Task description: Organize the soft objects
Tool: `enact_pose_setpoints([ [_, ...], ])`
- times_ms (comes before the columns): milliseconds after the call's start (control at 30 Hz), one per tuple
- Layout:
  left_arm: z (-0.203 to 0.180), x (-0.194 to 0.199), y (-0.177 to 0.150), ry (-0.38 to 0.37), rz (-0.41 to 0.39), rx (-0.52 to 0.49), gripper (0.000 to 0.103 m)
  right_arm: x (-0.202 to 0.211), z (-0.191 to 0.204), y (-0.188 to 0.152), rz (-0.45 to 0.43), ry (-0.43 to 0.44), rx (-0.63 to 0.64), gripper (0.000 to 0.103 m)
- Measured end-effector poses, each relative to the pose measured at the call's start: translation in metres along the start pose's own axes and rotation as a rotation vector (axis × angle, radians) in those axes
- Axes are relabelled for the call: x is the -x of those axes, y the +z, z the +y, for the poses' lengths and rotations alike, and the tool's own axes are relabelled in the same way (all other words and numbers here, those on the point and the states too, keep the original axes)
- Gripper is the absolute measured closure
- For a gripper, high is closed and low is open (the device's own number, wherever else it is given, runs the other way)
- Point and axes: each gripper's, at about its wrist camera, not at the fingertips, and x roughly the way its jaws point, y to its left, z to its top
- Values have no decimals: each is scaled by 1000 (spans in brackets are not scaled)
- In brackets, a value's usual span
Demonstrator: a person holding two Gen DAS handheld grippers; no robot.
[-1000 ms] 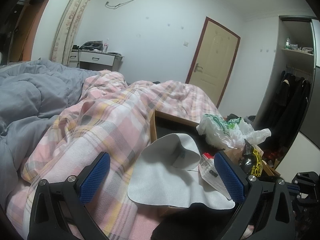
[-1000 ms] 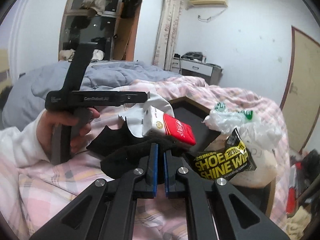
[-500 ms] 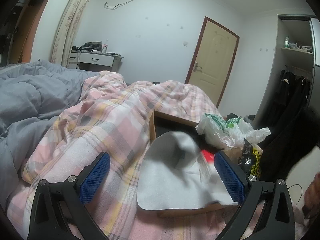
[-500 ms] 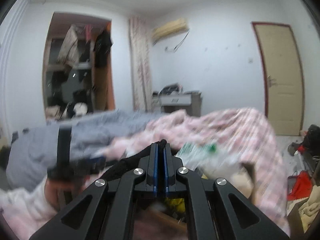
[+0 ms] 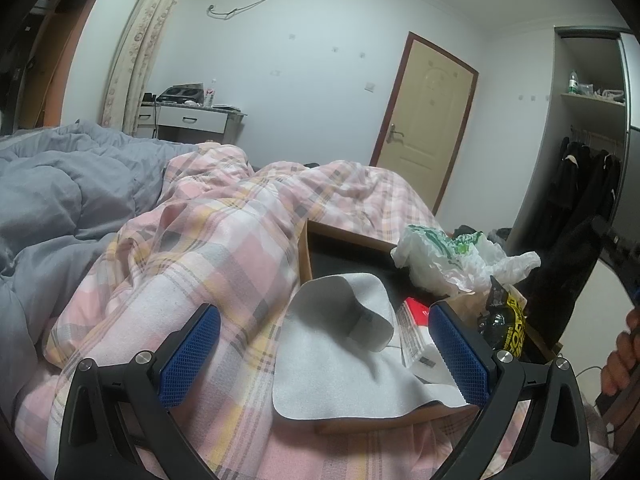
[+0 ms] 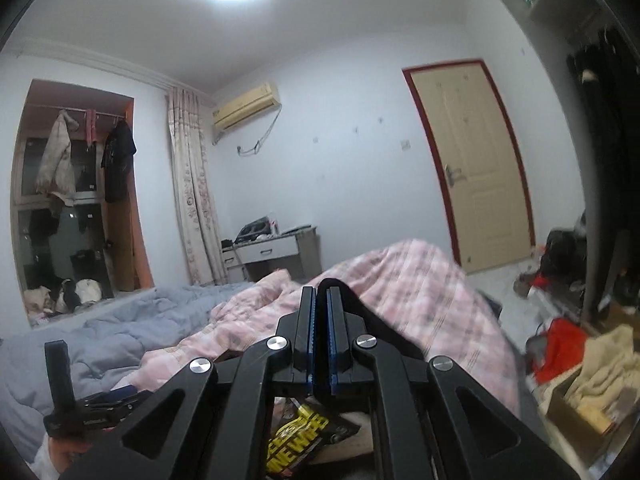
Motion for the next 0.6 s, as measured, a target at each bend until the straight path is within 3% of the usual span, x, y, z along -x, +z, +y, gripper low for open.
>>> enact_pose_setpoints([
  [133,1,0,0,1,2,-4,0,-2,0,-12,65,-23,3,101],
  [233,0,-1,0,1,2,-4,0,-11,-12,-20,162,-53,-38,101],
  [333,0,0,0,2,1,-4,0,-22,-26,-26,258,-30,-98,101],
  [500,-1,-1,-1,2,2,-4,0,-5,-24,-4,204,32,-112,101],
  [600,-1,-1,-1,3,2,-5,0,5,-17,-2,173,-14,-75,101],
])
